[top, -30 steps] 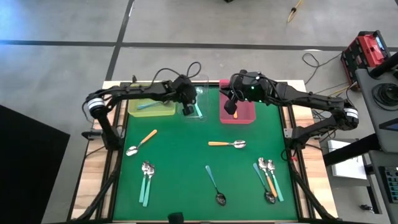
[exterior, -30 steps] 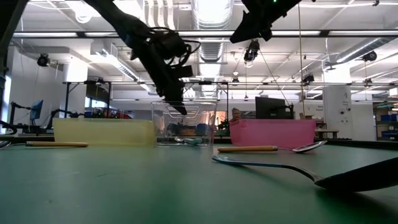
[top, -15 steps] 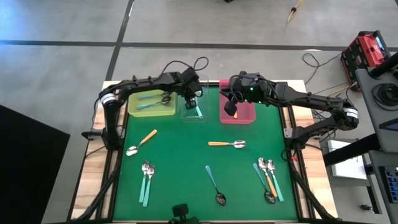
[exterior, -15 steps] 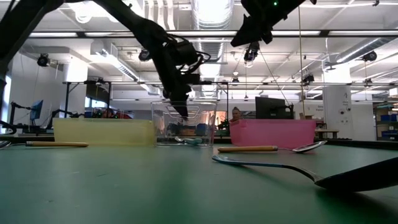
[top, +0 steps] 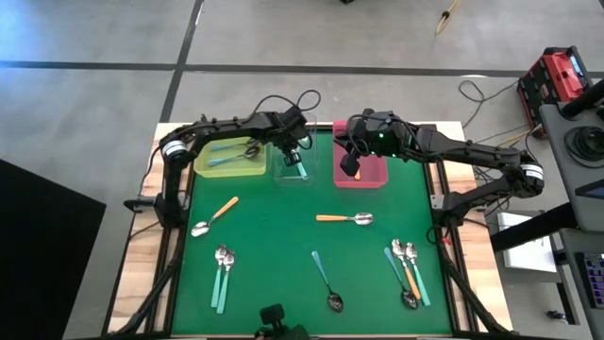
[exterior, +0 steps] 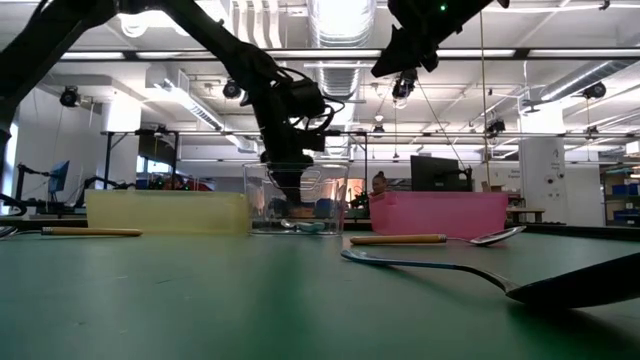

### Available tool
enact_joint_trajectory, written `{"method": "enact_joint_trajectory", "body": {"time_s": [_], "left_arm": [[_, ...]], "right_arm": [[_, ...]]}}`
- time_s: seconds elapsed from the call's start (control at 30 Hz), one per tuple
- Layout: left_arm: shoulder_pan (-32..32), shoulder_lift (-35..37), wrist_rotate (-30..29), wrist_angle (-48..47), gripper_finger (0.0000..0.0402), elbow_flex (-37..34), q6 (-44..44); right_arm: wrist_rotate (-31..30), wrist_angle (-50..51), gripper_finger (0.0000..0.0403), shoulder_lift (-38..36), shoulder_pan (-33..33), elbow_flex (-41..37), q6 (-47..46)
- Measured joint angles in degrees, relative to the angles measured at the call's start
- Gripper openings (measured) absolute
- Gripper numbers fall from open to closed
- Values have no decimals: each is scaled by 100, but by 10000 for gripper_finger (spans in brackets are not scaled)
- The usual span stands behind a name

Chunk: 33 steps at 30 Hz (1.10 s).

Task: Sort silverware by color (type)
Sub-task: Put the green spoon into the transparent bin

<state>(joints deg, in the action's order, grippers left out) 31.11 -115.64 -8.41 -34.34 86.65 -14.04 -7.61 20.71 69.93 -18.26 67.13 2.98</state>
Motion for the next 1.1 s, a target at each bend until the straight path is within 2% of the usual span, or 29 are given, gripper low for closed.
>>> {"method": "enact_joint_trajectory", "body": {"time_s": [0.57, 1.1], "left_arm": [[13, -383, -111, 94, 0, -4, 112], [13, -397, -111, 285, 0, -7, 127]], "right_arm": [[-1, -2, 43, 0, 0, 0, -7], [-1, -2, 43, 0, 0, 0, -35]]}}
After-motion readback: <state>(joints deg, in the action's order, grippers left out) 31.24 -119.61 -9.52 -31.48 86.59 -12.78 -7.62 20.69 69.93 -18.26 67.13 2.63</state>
